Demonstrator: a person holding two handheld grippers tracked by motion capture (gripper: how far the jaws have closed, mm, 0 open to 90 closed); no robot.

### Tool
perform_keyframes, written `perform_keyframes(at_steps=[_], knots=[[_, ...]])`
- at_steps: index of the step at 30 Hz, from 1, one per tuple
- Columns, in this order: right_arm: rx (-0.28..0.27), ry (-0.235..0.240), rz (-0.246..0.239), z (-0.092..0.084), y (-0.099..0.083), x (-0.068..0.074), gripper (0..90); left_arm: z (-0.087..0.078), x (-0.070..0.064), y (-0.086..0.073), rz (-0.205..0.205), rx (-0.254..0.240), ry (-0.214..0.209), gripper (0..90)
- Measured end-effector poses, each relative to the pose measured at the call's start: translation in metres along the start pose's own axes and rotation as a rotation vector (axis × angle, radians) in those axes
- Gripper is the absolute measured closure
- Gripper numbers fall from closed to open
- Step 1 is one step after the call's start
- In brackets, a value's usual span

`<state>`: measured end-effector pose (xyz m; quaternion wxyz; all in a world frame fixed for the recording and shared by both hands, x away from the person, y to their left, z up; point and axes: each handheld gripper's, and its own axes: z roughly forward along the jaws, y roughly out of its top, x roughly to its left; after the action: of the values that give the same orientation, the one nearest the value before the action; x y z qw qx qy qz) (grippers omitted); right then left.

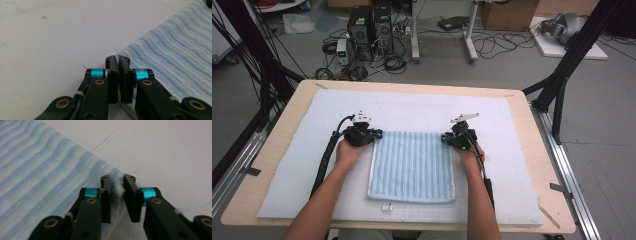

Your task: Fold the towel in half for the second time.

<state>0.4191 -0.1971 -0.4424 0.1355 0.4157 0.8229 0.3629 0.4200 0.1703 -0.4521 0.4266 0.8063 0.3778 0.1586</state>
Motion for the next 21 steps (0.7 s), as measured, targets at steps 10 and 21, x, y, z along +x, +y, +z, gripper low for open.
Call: perform_keyframes(at_steps=[10, 21], knots=[[-0.061, -0.063, -0.022, -0.001, 0.008, 0.004, 85.7, -0.006, 0.013, 0.002, -0.121, -0.091, 0.0, 86.9], [-0.171, -0.067, -0.02, -0.018, 0.025, 0.002, 85.3, -0.019, 0.024, 0.018, -0.176, -0.197, -0.047, 86.8]])
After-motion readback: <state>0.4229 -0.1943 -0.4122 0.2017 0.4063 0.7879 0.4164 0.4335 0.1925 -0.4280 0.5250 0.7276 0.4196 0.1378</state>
